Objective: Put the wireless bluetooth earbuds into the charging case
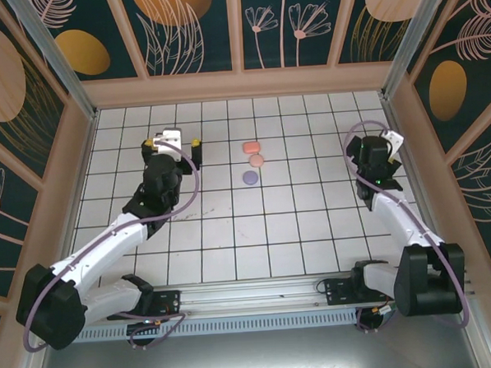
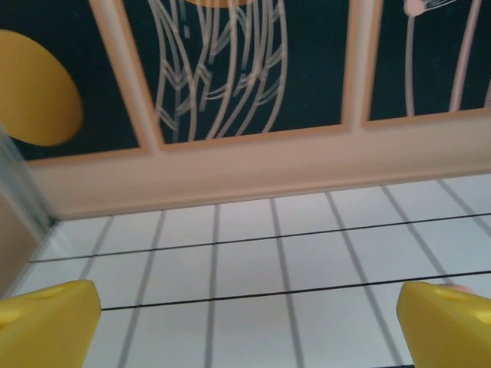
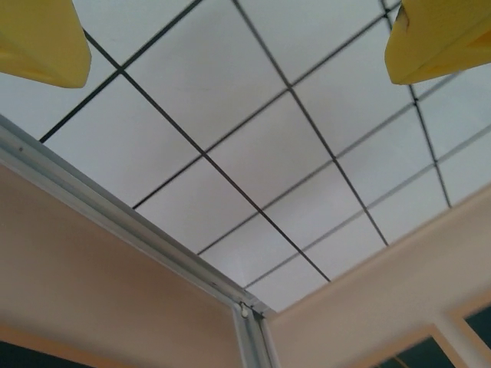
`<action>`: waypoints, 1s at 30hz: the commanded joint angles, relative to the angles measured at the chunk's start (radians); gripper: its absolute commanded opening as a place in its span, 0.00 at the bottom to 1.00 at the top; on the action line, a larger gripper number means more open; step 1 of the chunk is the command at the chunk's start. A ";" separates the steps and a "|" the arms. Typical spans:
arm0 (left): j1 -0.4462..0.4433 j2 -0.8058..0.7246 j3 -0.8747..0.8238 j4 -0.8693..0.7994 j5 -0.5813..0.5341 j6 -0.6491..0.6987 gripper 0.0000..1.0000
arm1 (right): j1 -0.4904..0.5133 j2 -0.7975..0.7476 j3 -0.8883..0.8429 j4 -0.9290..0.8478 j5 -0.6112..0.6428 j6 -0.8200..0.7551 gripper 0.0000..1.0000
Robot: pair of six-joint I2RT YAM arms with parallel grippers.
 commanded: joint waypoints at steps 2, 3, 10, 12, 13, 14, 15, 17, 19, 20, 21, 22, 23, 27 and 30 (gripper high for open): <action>0.097 -0.070 -0.108 0.242 0.015 0.141 0.99 | -0.003 0.033 -0.137 0.385 0.027 -0.161 0.99; 0.119 -0.076 -0.149 0.292 0.021 0.137 0.99 | -0.003 0.045 -0.166 0.443 0.023 -0.183 0.99; 0.203 -0.008 -0.379 0.583 0.118 0.122 0.99 | -0.002 0.161 -0.259 0.686 -0.052 -0.269 0.99; 0.229 0.048 -0.447 0.694 0.132 0.110 0.99 | -0.002 0.194 -0.281 0.751 -0.083 -0.286 0.99; 0.235 0.075 -0.479 0.749 0.132 0.103 0.99 | -0.002 0.207 -0.295 0.781 -0.096 -0.298 0.99; 0.246 0.105 -0.513 0.824 0.134 0.092 0.99 | -0.003 0.222 -0.305 0.805 -0.105 -0.306 0.99; 0.251 0.123 -0.521 0.877 0.117 0.104 0.99 | -0.002 0.236 -0.317 0.838 -0.121 -0.315 0.99; 0.294 0.126 -0.518 0.896 0.193 0.078 0.99 | -0.002 0.239 -0.328 0.879 -0.165 -0.340 0.99; 0.321 0.155 -0.497 0.893 0.209 0.080 0.99 | -0.010 0.245 -0.332 0.901 -0.211 -0.336 0.99; 0.333 0.162 -0.486 0.878 0.225 0.085 0.99 | -0.011 0.249 -0.339 0.928 -0.235 -0.334 0.99; 0.344 0.165 -0.479 0.860 0.243 0.088 0.99 | -0.012 0.264 -0.363 0.988 -0.248 -0.334 0.99; 0.351 0.163 -0.477 0.846 0.251 0.091 0.99 | -0.011 0.281 -0.385 1.045 -0.250 -0.331 0.99; 0.358 0.157 -0.481 0.825 0.262 0.094 0.99 | -0.012 0.300 -0.408 1.103 -0.252 -0.330 0.99; 0.404 0.124 -0.509 0.823 0.322 0.051 0.99 | -0.008 0.383 -0.428 1.214 -0.309 -0.359 0.99; 0.423 0.119 -0.505 0.809 0.373 0.046 0.99 | -0.018 0.374 -0.413 1.169 -0.326 -0.347 0.99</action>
